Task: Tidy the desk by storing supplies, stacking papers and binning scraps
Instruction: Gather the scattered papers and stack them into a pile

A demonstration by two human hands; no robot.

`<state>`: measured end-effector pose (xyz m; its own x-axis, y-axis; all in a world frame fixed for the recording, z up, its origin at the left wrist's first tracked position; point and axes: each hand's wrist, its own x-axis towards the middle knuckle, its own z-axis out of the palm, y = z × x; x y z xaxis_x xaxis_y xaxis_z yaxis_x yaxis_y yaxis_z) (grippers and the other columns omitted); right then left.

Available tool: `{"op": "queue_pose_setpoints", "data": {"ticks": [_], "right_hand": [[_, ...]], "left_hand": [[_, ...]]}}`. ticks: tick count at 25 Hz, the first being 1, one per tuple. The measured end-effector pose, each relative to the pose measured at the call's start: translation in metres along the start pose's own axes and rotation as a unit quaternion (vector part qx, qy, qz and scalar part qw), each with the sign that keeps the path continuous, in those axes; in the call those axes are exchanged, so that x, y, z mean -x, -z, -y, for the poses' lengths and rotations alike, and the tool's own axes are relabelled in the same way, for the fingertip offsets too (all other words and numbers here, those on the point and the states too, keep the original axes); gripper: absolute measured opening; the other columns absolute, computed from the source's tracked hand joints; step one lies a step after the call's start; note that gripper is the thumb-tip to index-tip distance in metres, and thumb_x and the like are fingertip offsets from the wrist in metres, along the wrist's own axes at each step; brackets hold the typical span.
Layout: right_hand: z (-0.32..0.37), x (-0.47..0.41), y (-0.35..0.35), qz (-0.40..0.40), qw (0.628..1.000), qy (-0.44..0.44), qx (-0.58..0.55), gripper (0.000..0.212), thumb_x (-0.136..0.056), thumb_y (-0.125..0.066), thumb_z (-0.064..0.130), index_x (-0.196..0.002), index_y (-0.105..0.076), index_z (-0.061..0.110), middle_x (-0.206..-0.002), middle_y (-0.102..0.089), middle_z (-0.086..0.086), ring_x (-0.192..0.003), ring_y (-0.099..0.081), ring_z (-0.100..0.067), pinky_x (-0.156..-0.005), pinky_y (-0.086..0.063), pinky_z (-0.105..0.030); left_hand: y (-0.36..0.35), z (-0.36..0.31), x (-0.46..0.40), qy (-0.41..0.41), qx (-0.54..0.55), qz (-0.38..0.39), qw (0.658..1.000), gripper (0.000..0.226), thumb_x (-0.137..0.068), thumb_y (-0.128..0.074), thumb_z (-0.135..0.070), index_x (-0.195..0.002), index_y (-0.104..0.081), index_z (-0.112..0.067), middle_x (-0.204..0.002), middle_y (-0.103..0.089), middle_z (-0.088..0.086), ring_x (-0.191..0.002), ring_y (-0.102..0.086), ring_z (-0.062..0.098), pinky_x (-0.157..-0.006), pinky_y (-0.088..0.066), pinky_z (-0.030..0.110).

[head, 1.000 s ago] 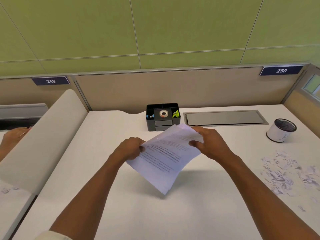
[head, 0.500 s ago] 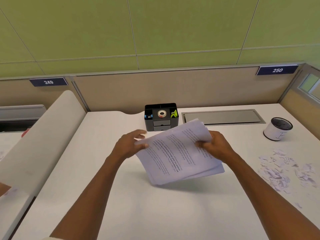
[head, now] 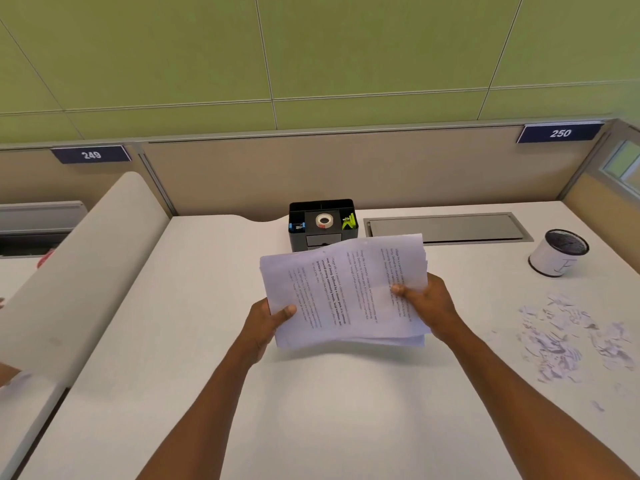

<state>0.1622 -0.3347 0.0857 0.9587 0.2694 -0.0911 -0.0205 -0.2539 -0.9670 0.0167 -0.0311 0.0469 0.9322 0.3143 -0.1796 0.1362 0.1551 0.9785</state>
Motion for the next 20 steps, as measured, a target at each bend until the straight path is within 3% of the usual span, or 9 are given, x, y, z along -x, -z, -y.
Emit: {"op": "queue_pose_setpoints", "data": {"ticks": [5,9,12,16,20], "right_hand": [[-0.022,0.012,-0.017,-0.045,0.999,0.016,0.005,0.035,-0.083,-0.078,0.020,-0.114,-0.063,0.014,-0.105,-0.070,-0.006,-0.094,-0.069,-0.025,-0.071,-0.058,-0.026],[-0.043,0.028,-0.024,-0.041,0.999,-0.010,0.010,0.049,-0.083,-0.077,0.012,-0.127,-0.057,0.011,-0.114,-0.067,-0.011,-0.102,-0.066,-0.028,-0.090,-0.057,-0.046],[-0.043,0.027,-0.026,-0.055,0.998,-0.007,0.004,0.051,-0.084,-0.076,0.013,-0.130,-0.054,0.015,-0.113,-0.065,-0.007,-0.100,-0.064,-0.024,-0.091,-0.055,-0.046],[-0.044,0.027,-0.033,-0.065,0.998,0.000,0.006,0.053,-0.088,-0.072,0.013,-0.135,-0.048,0.016,-0.116,-0.063,-0.007,-0.105,-0.062,-0.023,-0.091,-0.054,-0.045],[-0.046,0.027,-0.038,-0.099,0.994,0.002,0.038,0.036,-0.094,-0.064,0.012,-0.128,-0.053,0.013,-0.109,-0.063,-0.004,-0.106,-0.064,-0.028,-0.090,-0.056,-0.042]], "left_hand": [[-0.005,0.018,0.009,-0.014,-0.045,-0.046,0.998,0.054,-0.071,-0.081,-0.038,-0.117,-0.069,-0.012,-0.113,-0.075,0.005,-0.107,-0.070,0.026,-0.093,-0.057,0.045],[-0.007,0.030,0.017,0.000,-0.054,-0.051,0.997,0.052,-0.066,-0.086,-0.030,-0.114,-0.069,-0.020,-0.108,-0.076,0.001,-0.104,-0.071,0.022,-0.087,-0.060,0.038],[-0.012,0.030,0.018,-0.007,-0.046,-0.072,0.996,0.044,-0.069,-0.082,-0.028,-0.111,-0.069,-0.022,-0.107,-0.076,0.002,-0.103,-0.070,0.024,-0.088,-0.059,0.042],[-0.018,0.029,0.019,-0.018,-0.058,-0.096,0.994,0.038,-0.074,-0.080,-0.028,-0.110,-0.068,-0.025,-0.106,-0.076,-0.001,-0.100,-0.071,0.021,-0.085,-0.060,0.037],[-0.022,0.030,0.016,-0.031,-0.086,-0.135,0.987,0.028,-0.089,-0.074,-0.013,-0.110,-0.064,-0.028,-0.103,-0.073,-0.007,-0.096,-0.070,0.015,-0.074,-0.060,0.023]]}}
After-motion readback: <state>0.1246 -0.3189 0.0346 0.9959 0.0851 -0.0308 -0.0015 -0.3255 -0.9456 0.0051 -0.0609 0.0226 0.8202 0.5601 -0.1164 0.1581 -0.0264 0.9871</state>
